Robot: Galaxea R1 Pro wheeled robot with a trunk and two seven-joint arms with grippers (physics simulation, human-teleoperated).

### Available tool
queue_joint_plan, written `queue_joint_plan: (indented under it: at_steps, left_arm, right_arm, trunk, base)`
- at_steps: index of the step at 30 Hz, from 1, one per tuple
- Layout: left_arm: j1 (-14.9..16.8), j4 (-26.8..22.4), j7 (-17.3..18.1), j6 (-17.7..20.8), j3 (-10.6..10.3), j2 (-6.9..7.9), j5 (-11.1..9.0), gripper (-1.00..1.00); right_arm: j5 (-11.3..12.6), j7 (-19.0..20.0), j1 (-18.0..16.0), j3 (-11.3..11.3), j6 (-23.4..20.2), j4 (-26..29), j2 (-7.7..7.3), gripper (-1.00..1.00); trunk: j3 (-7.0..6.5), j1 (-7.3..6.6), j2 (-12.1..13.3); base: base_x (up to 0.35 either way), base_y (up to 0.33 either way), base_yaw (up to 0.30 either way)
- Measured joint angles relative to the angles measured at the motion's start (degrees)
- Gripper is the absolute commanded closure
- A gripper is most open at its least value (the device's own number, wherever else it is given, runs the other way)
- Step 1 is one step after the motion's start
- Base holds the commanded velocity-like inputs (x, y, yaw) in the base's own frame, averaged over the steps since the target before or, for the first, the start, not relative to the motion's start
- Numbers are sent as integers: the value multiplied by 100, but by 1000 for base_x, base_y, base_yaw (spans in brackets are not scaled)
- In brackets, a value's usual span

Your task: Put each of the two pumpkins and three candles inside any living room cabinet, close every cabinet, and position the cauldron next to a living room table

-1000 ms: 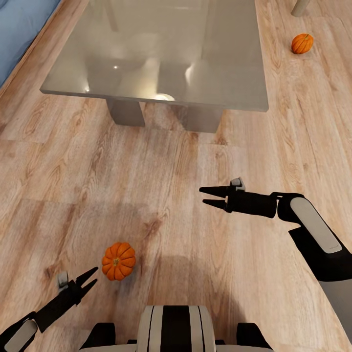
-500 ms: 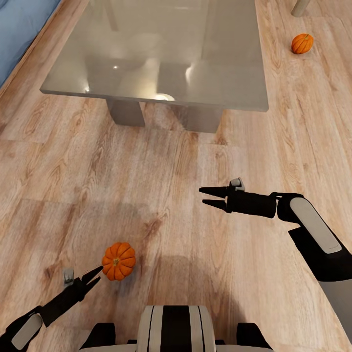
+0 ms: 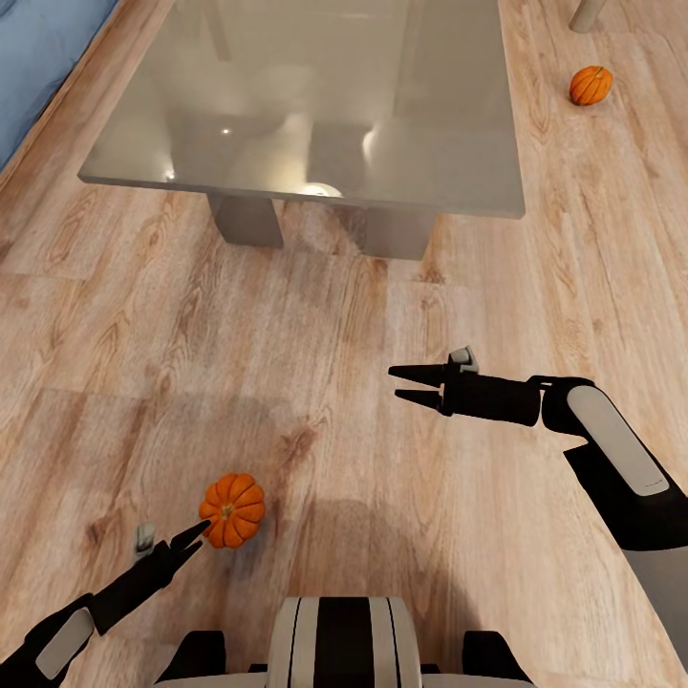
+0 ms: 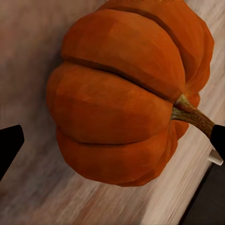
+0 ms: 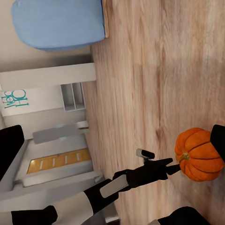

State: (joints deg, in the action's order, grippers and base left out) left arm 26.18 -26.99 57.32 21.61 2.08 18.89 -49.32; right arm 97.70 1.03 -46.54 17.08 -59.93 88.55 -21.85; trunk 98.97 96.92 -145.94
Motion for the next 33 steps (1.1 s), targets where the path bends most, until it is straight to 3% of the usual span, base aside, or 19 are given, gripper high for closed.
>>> queue_joint_plan:
  at_steps: [33]
  left_arm:
    - [0,0,-8,-4,-8,4,0,-100]
  right_arm:
    - [-1,-4,0,0,0,10,1,-100]
  trunk:
    - [0,0,0]
  base:
    - [3,0,0]
